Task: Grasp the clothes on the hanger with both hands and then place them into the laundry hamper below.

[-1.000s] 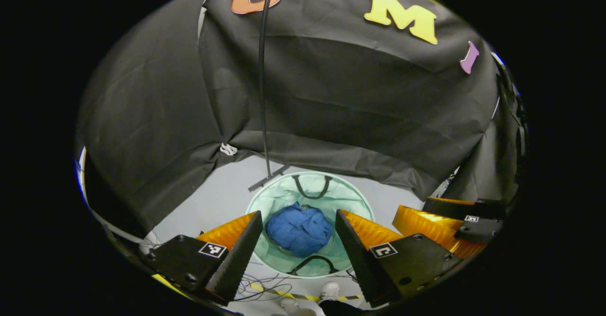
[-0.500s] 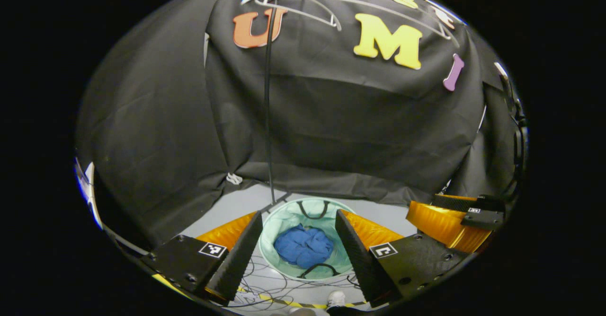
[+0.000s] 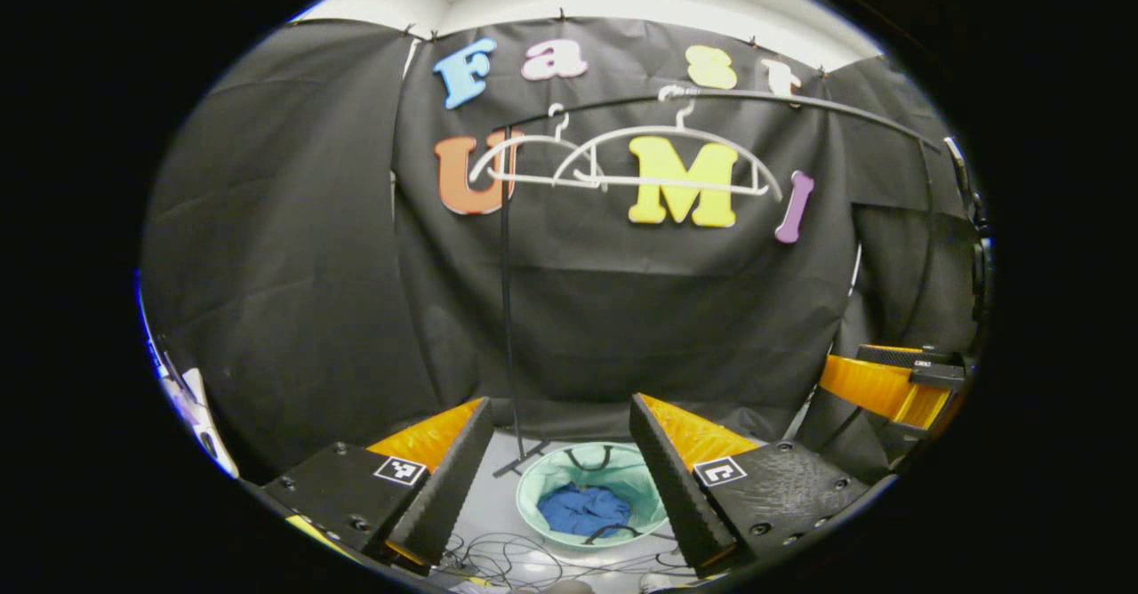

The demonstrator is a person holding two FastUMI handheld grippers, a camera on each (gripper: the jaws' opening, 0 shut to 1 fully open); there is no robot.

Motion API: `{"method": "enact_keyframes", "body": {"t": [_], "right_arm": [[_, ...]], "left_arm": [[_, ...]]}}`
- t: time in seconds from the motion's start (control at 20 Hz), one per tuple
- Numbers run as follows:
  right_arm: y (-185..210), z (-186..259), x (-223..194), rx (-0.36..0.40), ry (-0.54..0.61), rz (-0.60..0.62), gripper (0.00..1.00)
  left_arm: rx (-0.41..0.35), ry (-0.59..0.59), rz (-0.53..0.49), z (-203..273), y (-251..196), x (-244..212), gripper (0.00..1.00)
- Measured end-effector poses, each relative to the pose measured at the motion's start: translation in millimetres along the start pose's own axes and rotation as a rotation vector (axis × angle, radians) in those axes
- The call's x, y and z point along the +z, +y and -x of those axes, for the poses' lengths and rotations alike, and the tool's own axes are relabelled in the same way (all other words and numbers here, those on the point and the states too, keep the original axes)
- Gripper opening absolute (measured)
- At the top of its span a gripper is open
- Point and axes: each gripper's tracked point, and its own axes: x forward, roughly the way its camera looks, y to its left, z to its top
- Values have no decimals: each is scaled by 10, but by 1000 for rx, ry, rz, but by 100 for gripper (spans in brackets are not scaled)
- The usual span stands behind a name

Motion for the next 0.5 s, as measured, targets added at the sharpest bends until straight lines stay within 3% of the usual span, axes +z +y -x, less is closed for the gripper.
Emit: {"method": "enact_keyframes", "body": {"t": [0.15, 0.2, 0.5], "right_arm": [[32, 470, 329, 0, -70, 5, 98], [28, 606, 442, -4, -96, 5, 98], [-127, 1328, 949, 13, -221, -5, 98]], "left_arm": [[-10, -80, -13, 396, 11, 403, 100], [-12, -104, -17, 528, 0, 503, 96], [55, -186, -21, 1176, 42, 919, 94]]}}
